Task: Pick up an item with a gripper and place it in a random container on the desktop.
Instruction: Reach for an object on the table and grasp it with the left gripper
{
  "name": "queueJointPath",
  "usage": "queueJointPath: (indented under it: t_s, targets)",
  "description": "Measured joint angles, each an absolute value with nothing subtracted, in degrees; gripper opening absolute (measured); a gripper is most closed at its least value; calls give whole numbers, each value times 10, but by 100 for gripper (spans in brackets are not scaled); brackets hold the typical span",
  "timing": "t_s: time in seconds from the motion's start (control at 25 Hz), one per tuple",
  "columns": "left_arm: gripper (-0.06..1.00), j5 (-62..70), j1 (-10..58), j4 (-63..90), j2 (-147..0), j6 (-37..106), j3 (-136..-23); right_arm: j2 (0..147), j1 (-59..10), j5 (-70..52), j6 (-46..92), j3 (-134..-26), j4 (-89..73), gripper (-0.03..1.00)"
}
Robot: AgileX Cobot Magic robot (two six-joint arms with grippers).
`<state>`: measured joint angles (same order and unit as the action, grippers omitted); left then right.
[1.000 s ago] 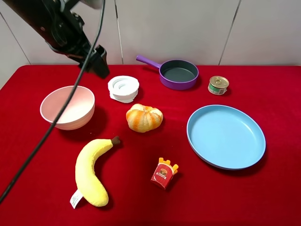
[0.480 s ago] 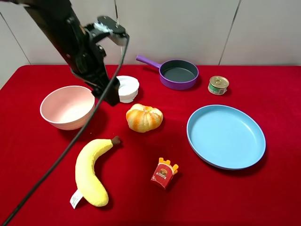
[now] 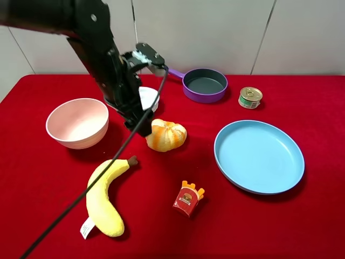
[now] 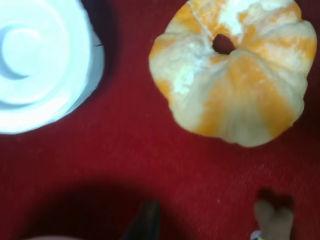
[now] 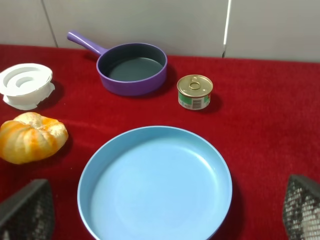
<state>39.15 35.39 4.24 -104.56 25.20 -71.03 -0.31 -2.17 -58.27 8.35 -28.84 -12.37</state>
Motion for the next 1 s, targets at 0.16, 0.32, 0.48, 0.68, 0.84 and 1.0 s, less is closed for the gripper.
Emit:
queueJointPath:
  t_s: [0.16,0.32,0.48,0.68,0.84,1.0]
  targets:
    - [90,362,369,42,-1076,256,-710,-3,-22,-582,83,-288,-124,69]
    - [90,339,380,42,-1092,263,-710,-3,-22,-582,83,-288,-124,69]
    - [90,324,389,42,-1101,265,-711,-3,-22,-582,83,-288,-124,69]
    - [90,301,398,43,-1116,267,-712,-3,-22,-582,83,-288,-124,69]
    - [90,281,404,43,-1131,267,-712,-3,-22,-582,83,-288,-125,69]
    - [90,261,408,43,-1150,267,-716,-3,-22,-582,83,-288,-126,69]
